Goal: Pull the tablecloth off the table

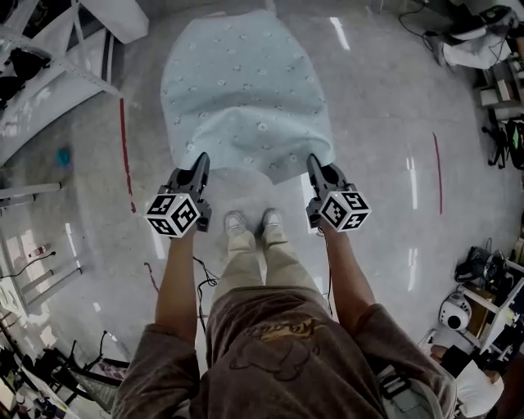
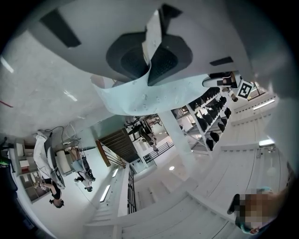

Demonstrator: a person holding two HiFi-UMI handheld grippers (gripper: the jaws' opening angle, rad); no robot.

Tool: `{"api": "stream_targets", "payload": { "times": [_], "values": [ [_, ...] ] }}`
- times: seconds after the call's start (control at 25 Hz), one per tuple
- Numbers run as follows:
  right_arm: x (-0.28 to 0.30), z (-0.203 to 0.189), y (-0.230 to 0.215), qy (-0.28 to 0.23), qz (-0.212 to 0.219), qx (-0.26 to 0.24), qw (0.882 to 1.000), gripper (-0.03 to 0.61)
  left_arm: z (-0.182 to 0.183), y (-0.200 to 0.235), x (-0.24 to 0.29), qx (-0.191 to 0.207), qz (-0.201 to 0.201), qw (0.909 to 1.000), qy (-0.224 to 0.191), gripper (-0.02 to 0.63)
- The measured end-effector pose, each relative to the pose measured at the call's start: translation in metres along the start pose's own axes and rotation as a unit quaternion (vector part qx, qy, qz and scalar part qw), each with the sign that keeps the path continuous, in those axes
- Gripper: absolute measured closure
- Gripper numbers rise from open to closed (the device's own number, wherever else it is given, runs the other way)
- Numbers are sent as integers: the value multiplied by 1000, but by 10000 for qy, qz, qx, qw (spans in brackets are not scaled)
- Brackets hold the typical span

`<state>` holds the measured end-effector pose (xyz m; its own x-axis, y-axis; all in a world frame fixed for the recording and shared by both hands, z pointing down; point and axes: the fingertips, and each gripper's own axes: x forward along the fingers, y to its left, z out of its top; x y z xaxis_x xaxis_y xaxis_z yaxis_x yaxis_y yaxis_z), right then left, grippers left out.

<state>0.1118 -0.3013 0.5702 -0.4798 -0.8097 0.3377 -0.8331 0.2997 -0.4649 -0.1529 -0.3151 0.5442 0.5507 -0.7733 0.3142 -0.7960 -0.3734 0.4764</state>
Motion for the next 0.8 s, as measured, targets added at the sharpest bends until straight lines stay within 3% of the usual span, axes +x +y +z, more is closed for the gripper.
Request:
{"api": "stream_targets", "payload": {
  "times": [0.32,0.8],
  "values": [
    [-27,33,38,-18,260,-47,9996,572,37,-34,-23,30,86,9999,-75,594],
    [-69,89,85,-307,807,-430,9953,571,86,-98,-54,420,-150,9984,-349,594]
  ]
}}
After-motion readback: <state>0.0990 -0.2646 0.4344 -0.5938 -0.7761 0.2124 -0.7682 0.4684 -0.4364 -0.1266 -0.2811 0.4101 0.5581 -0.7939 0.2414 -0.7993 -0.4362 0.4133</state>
